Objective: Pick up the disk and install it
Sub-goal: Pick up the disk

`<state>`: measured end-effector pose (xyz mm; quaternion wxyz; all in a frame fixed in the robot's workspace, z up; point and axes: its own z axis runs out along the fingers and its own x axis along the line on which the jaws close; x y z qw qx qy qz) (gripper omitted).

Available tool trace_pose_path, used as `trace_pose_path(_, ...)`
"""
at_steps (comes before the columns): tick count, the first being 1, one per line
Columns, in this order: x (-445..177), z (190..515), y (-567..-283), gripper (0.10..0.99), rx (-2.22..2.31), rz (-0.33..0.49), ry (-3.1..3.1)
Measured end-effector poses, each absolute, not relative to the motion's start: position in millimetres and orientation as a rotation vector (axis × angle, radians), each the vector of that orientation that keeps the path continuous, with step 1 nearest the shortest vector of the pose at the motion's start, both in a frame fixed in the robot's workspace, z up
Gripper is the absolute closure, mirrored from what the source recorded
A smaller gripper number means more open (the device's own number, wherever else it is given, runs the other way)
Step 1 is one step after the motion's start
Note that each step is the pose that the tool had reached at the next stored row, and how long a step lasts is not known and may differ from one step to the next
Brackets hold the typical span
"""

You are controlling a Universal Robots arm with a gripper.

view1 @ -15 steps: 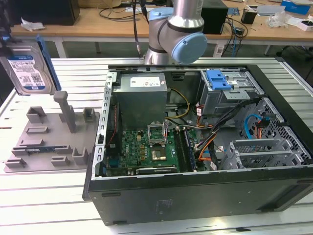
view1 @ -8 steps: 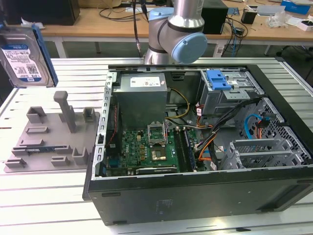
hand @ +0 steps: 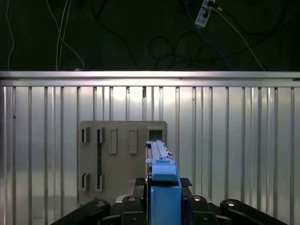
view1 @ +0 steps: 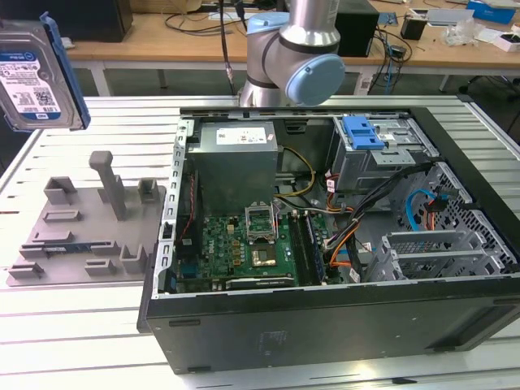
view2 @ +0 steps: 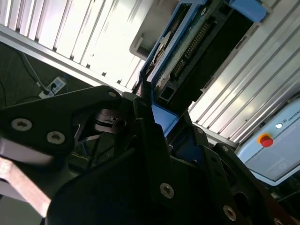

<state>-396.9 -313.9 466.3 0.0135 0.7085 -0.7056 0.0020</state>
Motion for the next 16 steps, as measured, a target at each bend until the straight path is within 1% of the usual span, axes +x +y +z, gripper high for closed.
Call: trace_pose_path(16, -363, 478, -343, 0.718, 2.204, 0.002, -2.196)
